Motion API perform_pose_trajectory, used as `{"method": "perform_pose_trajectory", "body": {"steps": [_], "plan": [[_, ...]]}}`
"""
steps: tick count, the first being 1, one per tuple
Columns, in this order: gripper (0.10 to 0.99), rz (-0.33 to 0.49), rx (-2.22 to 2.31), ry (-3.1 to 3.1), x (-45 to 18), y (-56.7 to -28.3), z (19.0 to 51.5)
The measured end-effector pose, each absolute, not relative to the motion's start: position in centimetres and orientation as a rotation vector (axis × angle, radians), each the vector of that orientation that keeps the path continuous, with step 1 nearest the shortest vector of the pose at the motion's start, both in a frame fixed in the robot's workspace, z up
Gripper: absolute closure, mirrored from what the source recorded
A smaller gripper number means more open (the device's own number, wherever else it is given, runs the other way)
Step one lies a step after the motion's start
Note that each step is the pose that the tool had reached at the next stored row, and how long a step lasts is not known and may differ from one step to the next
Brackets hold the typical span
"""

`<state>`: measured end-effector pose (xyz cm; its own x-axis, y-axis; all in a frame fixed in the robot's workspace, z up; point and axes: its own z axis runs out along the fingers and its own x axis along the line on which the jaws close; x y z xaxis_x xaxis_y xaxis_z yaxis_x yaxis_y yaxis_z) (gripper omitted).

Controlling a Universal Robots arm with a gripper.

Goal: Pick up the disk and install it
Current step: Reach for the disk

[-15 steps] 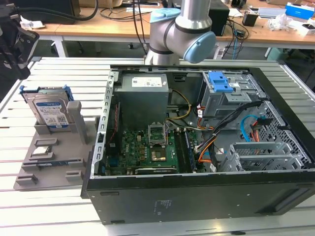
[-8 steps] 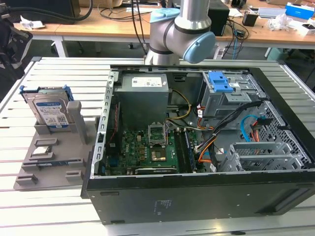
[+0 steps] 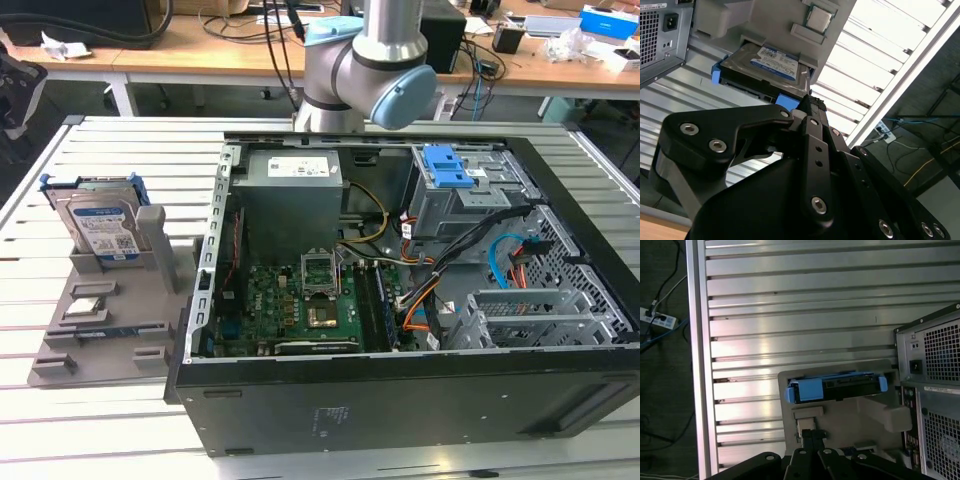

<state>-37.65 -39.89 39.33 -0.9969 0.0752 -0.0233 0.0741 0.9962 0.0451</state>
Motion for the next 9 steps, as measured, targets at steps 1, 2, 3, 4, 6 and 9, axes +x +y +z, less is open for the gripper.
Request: {"method": "perform_pose_trajectory", "body": {"steps": [1, 2, 3, 4, 6, 9], "plan": [[0.980, 0.069, 0.117, 3.114, -37.85, -39.89, 39.33], [0.980, 0.069, 0.117, 3.114, -37.97, -39.89, 39.33], [0.980, 0.069, 0.117, 3.114, -38.11, -39.88, 39.33], [0.980, 0.069, 0.117, 3.114, -38.26, -39.88, 39.33], [0.980, 0.069, 0.117, 3.114, -38.48, -39.88, 39.33], [0.980, 0.069, 0.116, 3.114, -38.57, -39.89, 39.33]]}}
